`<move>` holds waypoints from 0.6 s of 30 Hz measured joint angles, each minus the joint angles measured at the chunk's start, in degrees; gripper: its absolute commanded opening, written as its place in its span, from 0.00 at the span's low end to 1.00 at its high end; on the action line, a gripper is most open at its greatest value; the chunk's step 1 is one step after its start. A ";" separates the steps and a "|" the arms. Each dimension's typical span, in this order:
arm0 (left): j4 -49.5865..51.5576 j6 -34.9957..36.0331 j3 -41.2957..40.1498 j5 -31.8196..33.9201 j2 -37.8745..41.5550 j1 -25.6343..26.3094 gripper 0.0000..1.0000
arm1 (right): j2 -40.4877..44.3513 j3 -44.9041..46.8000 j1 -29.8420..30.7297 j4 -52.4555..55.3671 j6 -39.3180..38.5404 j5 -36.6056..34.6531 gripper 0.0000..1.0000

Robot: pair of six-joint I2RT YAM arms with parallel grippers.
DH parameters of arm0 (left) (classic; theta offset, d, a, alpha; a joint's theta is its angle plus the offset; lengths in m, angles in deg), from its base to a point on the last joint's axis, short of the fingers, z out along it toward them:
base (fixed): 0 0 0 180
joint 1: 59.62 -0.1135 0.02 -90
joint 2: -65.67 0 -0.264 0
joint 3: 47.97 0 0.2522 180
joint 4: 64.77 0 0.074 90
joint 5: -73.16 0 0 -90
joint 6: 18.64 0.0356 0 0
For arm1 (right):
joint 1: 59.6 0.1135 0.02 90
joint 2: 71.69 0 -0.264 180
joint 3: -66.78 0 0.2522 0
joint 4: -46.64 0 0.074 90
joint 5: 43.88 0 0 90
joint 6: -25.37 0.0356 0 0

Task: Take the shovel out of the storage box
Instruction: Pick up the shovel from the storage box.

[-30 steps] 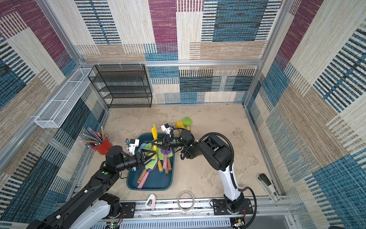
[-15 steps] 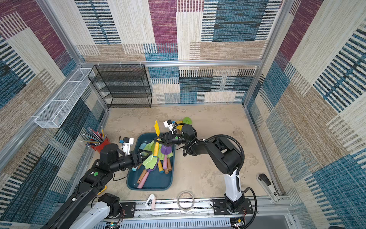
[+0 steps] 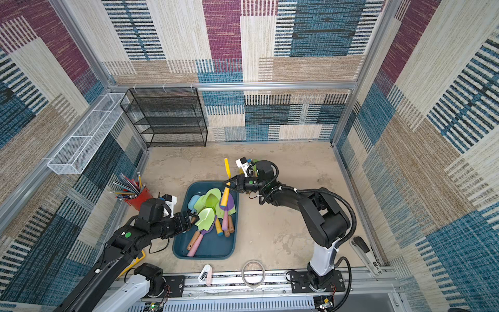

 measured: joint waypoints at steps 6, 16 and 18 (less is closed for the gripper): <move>1.57 0.00 -0.04 3.39 -1.49 2.69 0.77 | 5.51 -0.09 -4.35 12.35 -7.04 -4.09 0.15; 3.67 -0.24 0.46 11.50 -6.91 10.95 0.74 | 11.50 -0.42 -10.80 27.23 -16.79 -11.58 0.16; 4.46 -0.31 1.27 14.10 -8.61 13.18 0.72 | 12.22 -0.42 -11.89 29.20 -18.27 -13.07 0.16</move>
